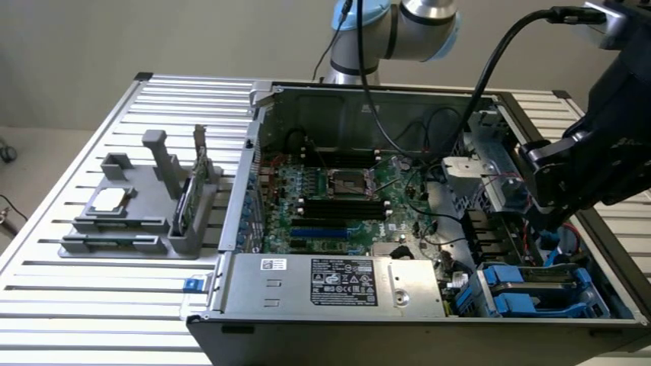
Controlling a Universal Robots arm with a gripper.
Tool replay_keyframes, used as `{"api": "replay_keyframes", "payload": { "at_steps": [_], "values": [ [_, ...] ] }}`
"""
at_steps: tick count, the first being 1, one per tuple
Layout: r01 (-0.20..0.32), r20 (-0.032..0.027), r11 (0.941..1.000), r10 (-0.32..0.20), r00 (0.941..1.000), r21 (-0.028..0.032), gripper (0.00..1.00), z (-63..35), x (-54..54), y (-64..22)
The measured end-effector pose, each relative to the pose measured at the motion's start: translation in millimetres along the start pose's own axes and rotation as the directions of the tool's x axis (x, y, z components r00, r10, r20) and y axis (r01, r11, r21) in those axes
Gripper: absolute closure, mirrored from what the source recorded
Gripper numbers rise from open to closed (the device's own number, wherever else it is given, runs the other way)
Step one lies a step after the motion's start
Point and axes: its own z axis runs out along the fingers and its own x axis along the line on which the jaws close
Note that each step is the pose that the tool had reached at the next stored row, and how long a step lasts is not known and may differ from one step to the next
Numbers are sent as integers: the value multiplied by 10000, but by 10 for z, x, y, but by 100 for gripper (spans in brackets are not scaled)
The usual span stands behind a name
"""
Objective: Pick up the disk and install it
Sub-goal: 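Insert the first disk wire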
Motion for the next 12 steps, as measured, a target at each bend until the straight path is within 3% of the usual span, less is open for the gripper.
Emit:
{"api": "replay_keyframes", "payload": {
  "at_steps": [6, 12],
  "values": [
    [-890, 31, 9960, 890, 9960, -47, 80, 0, 0, 0],
    [-1788, 57, 9838, 1789, 9839, -117, 80, 0, 0, 0]
  ]
}}
